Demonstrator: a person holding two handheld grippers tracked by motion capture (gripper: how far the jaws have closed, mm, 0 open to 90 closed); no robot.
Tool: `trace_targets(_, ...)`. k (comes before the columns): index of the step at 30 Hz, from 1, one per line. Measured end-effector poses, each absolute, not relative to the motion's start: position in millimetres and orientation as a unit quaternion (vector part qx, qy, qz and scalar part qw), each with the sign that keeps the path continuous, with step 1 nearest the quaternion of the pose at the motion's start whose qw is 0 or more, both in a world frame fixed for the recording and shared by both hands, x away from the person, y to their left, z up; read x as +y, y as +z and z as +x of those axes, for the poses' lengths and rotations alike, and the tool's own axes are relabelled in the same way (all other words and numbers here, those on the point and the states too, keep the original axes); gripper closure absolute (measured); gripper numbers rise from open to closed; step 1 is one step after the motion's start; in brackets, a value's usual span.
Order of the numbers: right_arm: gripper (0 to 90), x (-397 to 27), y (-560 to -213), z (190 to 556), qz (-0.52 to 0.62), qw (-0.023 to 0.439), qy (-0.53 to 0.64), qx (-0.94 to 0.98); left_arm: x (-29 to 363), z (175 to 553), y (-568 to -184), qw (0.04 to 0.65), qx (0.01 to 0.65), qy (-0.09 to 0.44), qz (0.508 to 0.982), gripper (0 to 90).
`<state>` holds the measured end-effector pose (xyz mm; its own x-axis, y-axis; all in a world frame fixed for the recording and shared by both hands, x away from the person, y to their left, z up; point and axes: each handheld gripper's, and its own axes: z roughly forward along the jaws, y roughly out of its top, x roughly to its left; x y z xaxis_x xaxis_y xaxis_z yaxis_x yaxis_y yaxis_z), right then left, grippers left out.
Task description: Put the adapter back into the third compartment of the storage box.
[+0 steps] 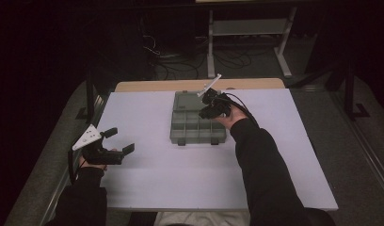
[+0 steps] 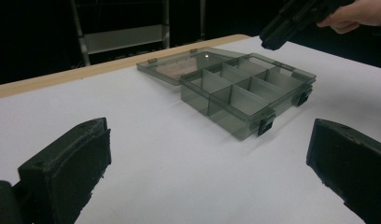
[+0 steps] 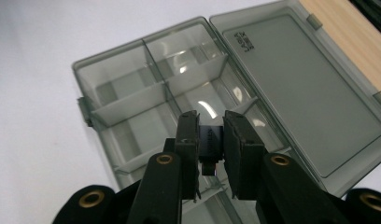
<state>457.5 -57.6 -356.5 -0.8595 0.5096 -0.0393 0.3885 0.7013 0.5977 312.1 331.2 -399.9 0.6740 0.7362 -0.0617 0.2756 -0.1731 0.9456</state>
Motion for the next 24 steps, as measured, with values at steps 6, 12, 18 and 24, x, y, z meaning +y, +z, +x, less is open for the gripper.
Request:
trace_targets(6, 74.9, -58, -363, 464, 0.252, 0.099, 0.289, 0.918, 331, 312, -400, 0.543, 0.344, 0.212, 0.736, 0.0)
trace_targets(12, 74.8, -62, -377, 479, 0.269, 0.089, 0.304, 0.910, 331, 312, -400, 0.542, 0.342, 0.213, 0.738, 0.0)
trace_targets(18, 74.8, -63, -386, 487, 0.278, 0.083, 0.302, 0.908, 331, 312, -400, 0.541, 0.342, 0.213, 0.738, 0.0)
trace_targets(24, 65.4, -66, -388, 489, 0.285, 0.074, 0.305, 0.906, 331, 312, -400, 0.541, 0.342, 0.213, 0.738, 0.0)
